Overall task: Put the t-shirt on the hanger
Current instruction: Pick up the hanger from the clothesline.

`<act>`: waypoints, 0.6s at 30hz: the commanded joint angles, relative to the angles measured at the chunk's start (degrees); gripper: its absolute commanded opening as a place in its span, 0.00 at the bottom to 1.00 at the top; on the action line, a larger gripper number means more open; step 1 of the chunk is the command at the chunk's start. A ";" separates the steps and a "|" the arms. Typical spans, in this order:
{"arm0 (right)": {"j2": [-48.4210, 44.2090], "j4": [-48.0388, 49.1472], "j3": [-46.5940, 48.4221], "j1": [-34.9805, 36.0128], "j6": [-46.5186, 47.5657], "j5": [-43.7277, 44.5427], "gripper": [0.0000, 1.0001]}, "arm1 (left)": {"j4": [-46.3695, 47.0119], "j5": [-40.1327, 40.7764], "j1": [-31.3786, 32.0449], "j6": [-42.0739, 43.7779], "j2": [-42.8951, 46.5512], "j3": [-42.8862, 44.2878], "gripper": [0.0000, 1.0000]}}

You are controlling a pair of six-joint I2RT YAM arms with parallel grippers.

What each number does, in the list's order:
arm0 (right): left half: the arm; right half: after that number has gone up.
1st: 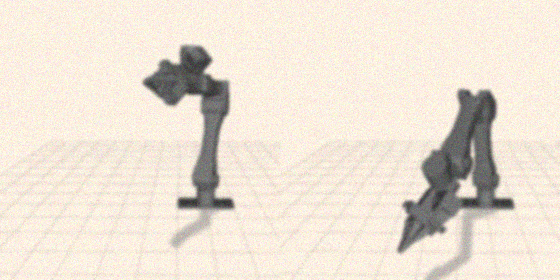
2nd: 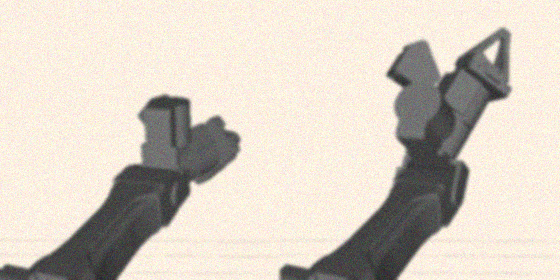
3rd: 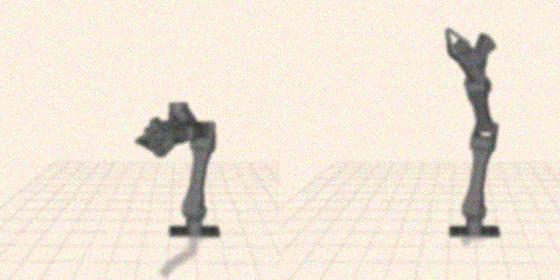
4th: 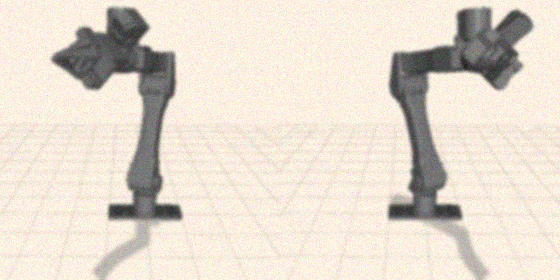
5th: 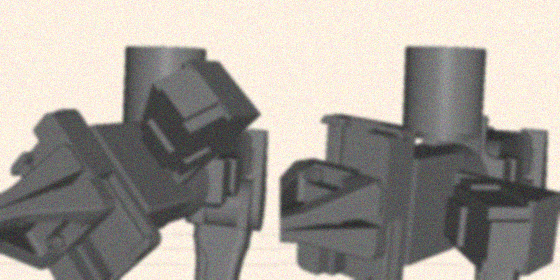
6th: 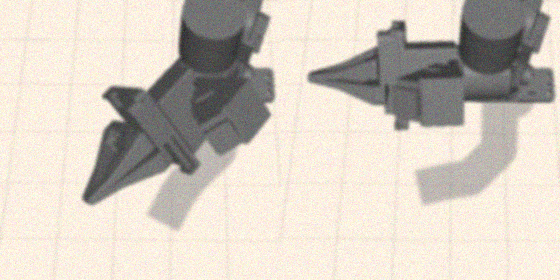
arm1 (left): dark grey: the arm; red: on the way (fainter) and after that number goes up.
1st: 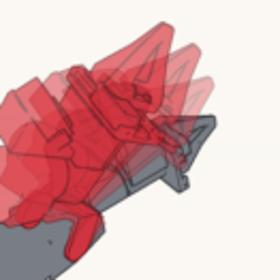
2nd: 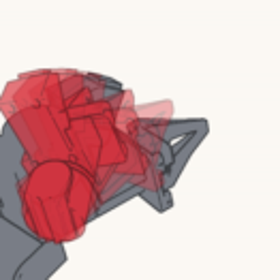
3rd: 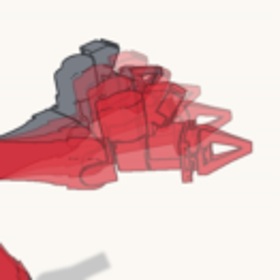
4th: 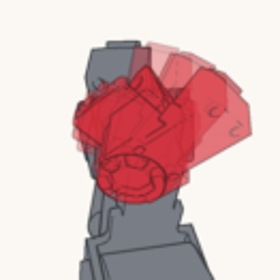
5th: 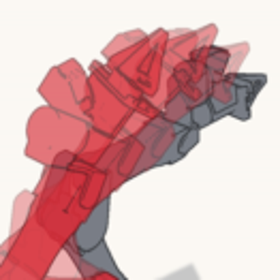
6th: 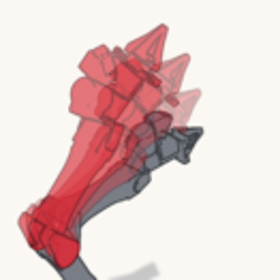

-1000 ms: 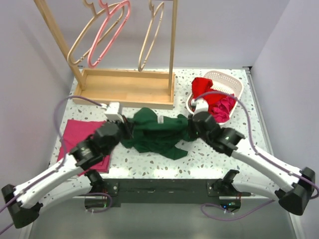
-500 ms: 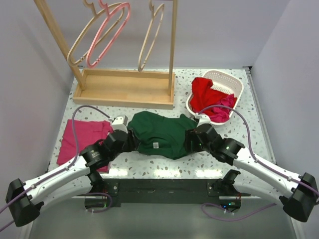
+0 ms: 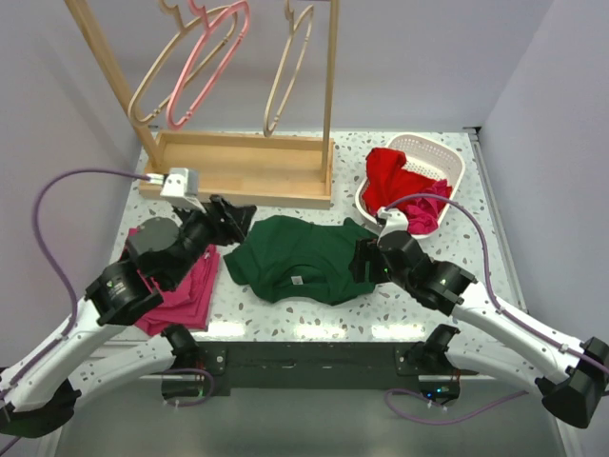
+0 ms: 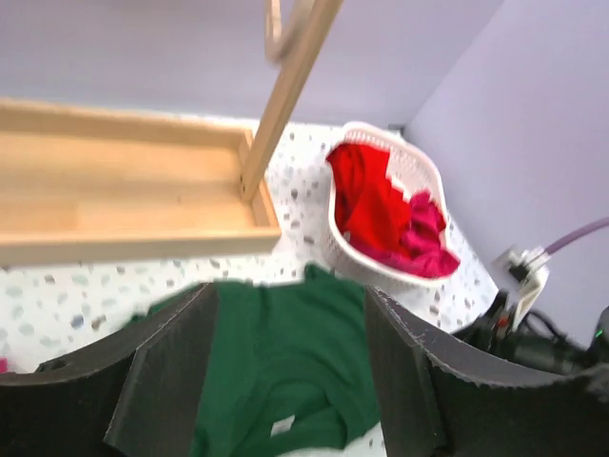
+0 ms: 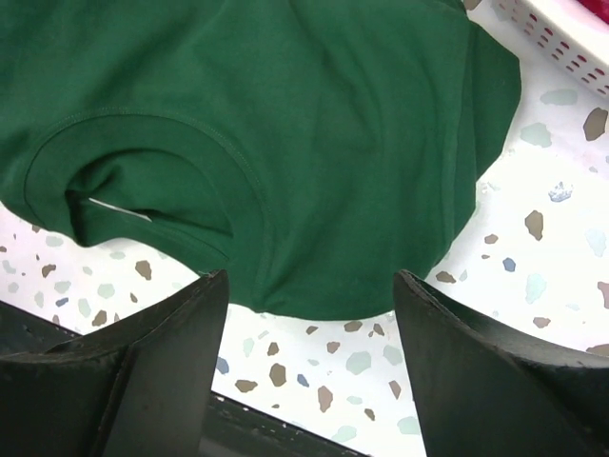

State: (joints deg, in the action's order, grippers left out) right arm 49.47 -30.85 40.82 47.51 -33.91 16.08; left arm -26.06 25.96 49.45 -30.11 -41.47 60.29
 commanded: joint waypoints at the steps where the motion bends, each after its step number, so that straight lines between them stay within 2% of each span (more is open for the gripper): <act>1: 0.18 0.97 4.09 -0.22 -0.72 1.86 0.75 | 6.37 5.93 -0.32 9.88 -5.87 10.71 0.69; 4: 1.24 0.53 6.02 -0.22 -1.07 1.59 0.77 | 6.99 8.93 -0.41 13.14 -11.07 18.00 0.70; 11: 1.94 -0.35 7.70 -0.13 -0.37 0.71 0.80 | 7.52 8.41 -0.58 21.74 -27.15 34.26 0.70; 14: 2.03 -0.70 7.79 -0.22 -0.37 0.45 0.80 | 4.45 7.71 -0.76 24.74 -34.45 46.53 0.71; 18: 1.68 -1.66 7.87 -0.22 -0.19 0.10 0.80 | -0.55 11.47 -0.76 28.17 -41.75 55.97 0.71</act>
State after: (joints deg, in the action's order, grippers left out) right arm 51.37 -31.40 46.24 47.51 -34.06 15.90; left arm -23.03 33.65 49.12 -8.29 -79.50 106.30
